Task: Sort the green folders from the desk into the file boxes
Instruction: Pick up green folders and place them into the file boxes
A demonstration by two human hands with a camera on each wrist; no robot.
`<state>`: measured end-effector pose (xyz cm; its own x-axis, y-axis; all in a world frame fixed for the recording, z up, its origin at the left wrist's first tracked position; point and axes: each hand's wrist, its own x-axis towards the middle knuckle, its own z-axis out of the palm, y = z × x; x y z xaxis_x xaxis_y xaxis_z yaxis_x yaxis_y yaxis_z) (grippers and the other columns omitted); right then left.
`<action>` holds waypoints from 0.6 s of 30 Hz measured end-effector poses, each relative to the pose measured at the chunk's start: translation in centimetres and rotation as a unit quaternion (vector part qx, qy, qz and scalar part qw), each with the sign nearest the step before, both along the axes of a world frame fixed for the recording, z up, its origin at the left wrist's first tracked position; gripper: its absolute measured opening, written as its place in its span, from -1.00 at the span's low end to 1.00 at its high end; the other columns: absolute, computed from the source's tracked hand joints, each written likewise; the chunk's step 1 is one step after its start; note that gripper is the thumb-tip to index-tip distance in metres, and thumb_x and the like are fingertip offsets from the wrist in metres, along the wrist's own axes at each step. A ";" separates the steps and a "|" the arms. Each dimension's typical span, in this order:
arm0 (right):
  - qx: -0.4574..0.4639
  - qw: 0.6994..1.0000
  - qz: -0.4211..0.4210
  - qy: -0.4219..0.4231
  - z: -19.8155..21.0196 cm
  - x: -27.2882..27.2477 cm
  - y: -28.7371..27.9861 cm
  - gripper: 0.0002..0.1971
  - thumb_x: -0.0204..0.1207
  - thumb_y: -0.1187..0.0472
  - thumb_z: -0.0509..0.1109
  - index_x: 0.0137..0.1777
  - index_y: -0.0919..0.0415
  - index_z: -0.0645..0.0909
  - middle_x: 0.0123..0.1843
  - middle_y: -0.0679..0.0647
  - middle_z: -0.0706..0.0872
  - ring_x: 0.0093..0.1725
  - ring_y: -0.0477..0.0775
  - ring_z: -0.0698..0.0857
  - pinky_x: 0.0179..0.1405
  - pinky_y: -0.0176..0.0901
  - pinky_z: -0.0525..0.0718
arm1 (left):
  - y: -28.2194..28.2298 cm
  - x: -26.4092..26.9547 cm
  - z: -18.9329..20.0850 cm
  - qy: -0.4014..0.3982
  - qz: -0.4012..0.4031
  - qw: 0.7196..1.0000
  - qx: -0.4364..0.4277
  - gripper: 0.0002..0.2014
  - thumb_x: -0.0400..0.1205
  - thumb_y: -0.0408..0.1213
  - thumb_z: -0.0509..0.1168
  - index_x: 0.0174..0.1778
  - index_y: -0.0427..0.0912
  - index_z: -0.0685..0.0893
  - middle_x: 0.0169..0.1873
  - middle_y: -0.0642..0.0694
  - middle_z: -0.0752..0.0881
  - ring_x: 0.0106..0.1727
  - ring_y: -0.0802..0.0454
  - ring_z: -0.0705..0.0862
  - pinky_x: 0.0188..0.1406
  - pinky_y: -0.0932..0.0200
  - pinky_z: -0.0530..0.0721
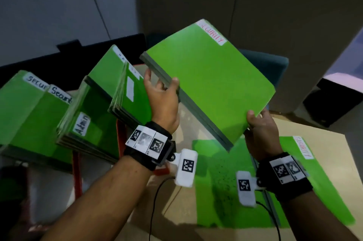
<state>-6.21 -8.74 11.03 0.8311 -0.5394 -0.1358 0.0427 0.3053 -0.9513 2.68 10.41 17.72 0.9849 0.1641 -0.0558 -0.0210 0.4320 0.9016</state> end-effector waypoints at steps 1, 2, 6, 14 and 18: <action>-0.004 1.000 0.019 -0.004 0.2 0.6 0.8 -0.66 0.64 0.34 0.27 0.40 0.16 0.48 0.13 0.10 0.68 -0.07 -0.03 0.76 -0.21 -0.21 0.77 | 0.9 -0.1 0.6 -0.023 0.017 1.000 -0.006 -0.33 0.62 -0.57 0.30 0.58 -0.01 0.25 0.31 -0.13 0.65 0.30 -0.08 0.63 0.38 -0.18 0.58; -0.013 0.999 0.039 -0.008 0.4 1.2 1.6 -0.69 0.65 0.33 0.26 0.36 0.14 0.49 0.13 0.10 0.69 -0.08 -0.06 0.78 -0.21 -0.20 0.77 | 1.8 -0.2 1.1 -0.041 0.029 0.999 -0.006 -0.41 0.63 -0.56 0.30 0.54 -0.08 0.32 0.28 -0.13 0.67 0.27 -0.07 0.65 0.37 -0.18 0.59; -0.022 0.994 0.098 -0.041 1.4 3.9 4.9 -0.61 0.69 0.31 0.19 0.50 0.11 0.39 0.32 0.04 0.67 0.21 -0.01 0.72 -0.09 -0.06 0.76 | 5.3 -1.0 2.4 -0.074 0.020 0.997 0.029 -0.64 0.64 -0.49 0.31 0.34 -0.21 0.49 -0.10 0.00 0.69 -0.11 0.14 0.65 0.03 0.00 0.69; -0.068 0.965 0.224 -0.118 4.1 8.9 14.5 0.10 0.22 0.11 0.67 0.68 0.05 0.06 0.63 0.04 0.33 0.52 0.06 0.46 0.41 0.07 0.54 | 13.9 -3.4 4.7 -0.138 0.136 0.976 0.095 -0.52 0.60 -0.49 0.35 0.34 0.02 0.40 0.15 -0.09 0.64 0.21 0.10 0.65 0.38 -0.03 0.60; -0.212 0.932 0.256 -0.144 5.2 10.7 20.8 0.15 0.11 -0.27 0.65 0.63 -0.26 0.02 0.71 -0.02 0.05 0.67 0.00 0.15 0.59 0.26 0.27 | 18.6 -4.1 6.0 -0.180 0.200 0.959 0.090 -0.48 0.62 -0.50 0.31 0.45 -0.20 0.29 0.17 -0.08 0.63 0.22 0.12 0.66 0.30 0.00 0.66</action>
<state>4.46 12.10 16.21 0.9635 -0.0158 0.2673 0.2664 -0.0450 -0.9628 -1.40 28.98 23.75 0.7911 0.5079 0.3407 -0.4766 0.1629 0.8639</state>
